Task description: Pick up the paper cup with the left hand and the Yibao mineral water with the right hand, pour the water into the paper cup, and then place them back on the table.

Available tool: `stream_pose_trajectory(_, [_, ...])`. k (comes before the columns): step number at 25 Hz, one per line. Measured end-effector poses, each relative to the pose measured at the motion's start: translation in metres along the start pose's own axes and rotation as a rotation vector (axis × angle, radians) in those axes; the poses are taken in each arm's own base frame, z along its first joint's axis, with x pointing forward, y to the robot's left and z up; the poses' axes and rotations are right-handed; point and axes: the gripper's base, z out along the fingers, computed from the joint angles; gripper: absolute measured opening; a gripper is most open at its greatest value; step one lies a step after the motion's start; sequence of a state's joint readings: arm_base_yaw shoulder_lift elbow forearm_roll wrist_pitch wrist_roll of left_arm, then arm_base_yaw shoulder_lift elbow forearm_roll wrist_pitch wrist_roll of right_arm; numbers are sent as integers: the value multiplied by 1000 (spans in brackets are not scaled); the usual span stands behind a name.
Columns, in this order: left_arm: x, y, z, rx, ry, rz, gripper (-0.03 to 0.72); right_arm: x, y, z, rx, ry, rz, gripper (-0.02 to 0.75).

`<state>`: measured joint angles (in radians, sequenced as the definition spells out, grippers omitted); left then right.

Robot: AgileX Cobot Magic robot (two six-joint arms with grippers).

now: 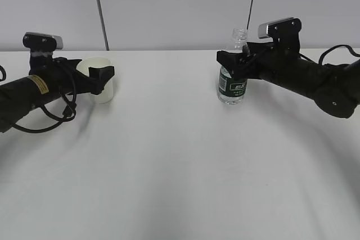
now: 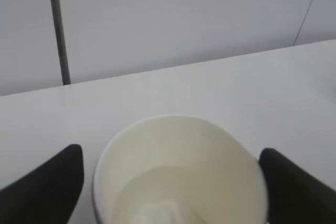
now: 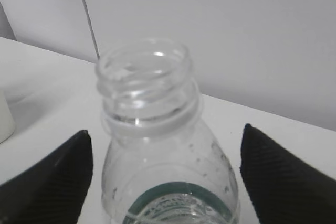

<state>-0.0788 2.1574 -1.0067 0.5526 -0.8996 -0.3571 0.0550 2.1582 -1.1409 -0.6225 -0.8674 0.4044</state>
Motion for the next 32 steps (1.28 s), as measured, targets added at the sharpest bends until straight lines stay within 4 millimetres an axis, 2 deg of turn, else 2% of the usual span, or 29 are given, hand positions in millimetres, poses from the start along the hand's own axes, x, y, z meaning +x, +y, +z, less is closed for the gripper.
stream_pose_trajectory(7, [-14, -2, -4, 10, 7, 34, 595, -14, 1, -3, 6, -8, -8, 651])
stream_pose_trajectory(16, [-24, -6, -7, 32, 4, 42, 591, -44, 3, -11, 15, -59, -22, 651])
stream_pose_trajectory(32, [-68, -8, -24, -20, -10, 100, 591, -94, 2, -24, 83, -67, -34, 636])
